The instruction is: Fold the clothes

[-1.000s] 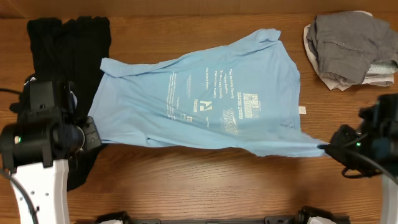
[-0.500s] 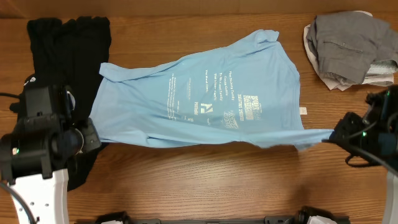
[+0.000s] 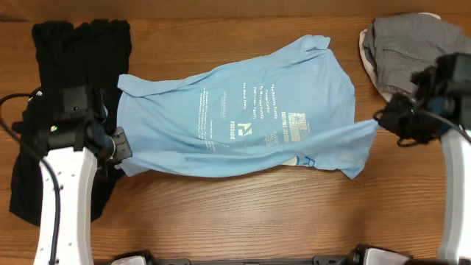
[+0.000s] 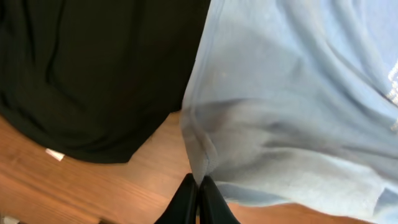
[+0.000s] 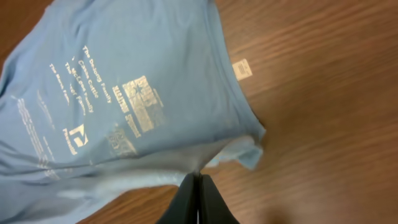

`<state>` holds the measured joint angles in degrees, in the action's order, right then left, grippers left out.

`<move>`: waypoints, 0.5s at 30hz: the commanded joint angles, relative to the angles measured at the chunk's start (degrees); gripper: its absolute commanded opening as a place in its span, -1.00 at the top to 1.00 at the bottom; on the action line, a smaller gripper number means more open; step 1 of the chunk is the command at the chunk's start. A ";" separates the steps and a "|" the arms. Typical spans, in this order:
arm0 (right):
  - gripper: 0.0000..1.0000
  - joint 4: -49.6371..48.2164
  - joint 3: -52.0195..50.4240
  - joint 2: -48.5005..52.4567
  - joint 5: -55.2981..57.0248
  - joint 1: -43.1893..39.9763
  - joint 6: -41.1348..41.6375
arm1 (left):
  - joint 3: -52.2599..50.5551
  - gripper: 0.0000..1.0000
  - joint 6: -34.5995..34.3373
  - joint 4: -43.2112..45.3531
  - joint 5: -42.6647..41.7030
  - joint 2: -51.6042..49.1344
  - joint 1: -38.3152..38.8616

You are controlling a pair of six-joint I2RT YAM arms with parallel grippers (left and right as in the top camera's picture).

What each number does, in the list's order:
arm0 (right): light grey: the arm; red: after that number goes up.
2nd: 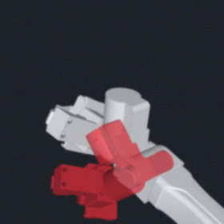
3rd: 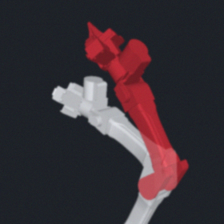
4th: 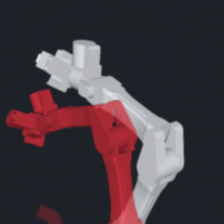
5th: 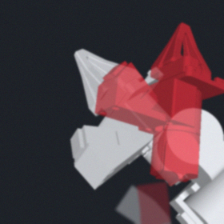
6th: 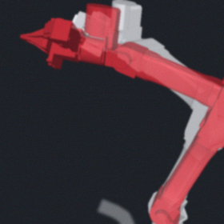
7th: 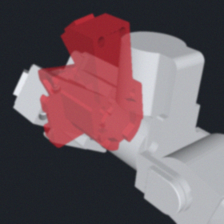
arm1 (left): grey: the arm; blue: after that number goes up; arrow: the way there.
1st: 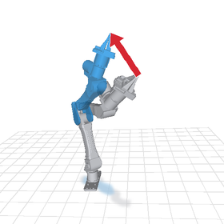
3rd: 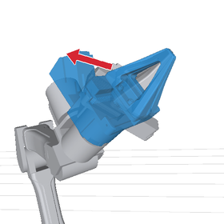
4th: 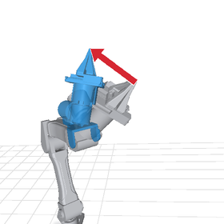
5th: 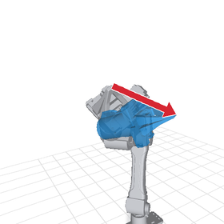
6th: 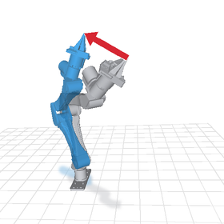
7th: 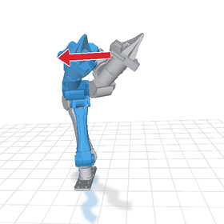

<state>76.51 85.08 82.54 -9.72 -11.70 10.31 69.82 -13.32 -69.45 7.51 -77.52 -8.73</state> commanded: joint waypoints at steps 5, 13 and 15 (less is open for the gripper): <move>0.92 -6.71 0.63 11.85 -0.90 3.10 -1.40 | -2.05 0.92 -0.63 9.40 -0.04 -8.74 -0.33; 0.92 -16.76 0.63 20.39 -2.12 3.74 -1.57 | -2.05 0.92 -0.63 19.67 -0.04 -17.75 -0.35; 0.92 -19.87 0.63 21.29 -3.54 3.74 -1.81 | -2.05 0.92 -1.07 22.08 -0.07 -19.58 -0.33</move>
<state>59.37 85.06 102.94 -10.87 -8.36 9.02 67.85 -13.34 -49.50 7.53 -94.61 -8.73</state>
